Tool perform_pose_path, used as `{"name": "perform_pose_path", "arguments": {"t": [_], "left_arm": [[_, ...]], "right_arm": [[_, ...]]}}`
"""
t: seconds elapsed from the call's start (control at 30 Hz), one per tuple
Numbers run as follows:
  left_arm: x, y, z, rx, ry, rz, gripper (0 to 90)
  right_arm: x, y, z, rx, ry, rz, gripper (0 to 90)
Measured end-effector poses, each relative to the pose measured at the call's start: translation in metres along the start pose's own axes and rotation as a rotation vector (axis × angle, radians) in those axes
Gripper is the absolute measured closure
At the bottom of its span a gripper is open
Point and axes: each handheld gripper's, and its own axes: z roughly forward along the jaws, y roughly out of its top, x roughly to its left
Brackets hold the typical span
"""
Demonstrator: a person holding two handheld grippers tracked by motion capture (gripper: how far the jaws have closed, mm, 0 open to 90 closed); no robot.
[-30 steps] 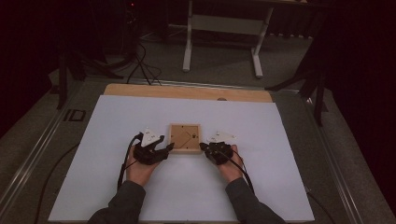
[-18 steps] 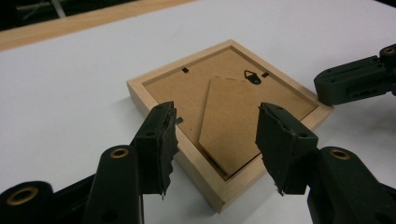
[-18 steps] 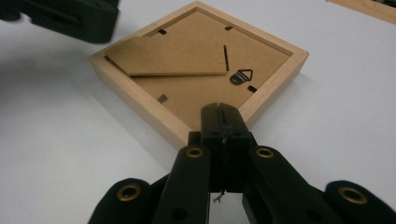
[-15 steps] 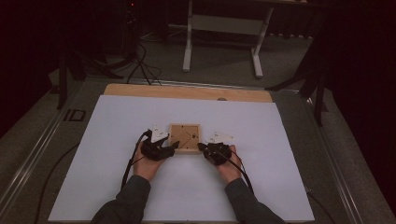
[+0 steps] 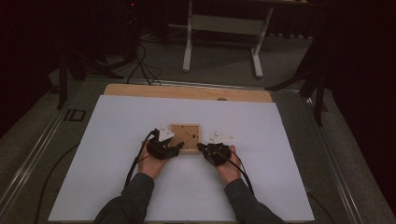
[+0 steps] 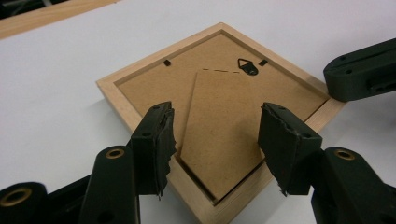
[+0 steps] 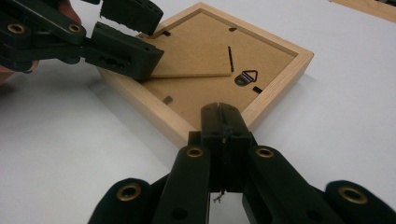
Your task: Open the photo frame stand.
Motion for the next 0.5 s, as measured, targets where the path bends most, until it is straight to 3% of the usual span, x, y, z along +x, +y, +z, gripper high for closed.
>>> {"name": "perform_pose_path", "arguments": {"t": [0.5], "left_arm": [[-0.0015, 0.0072, 0.0069, 0.07, -0.002, 0.02, 50.6]], "right_arm": [[0.0001, -0.0003, 0.0, -0.002, 0.0, -0.001, 89.7]]}}
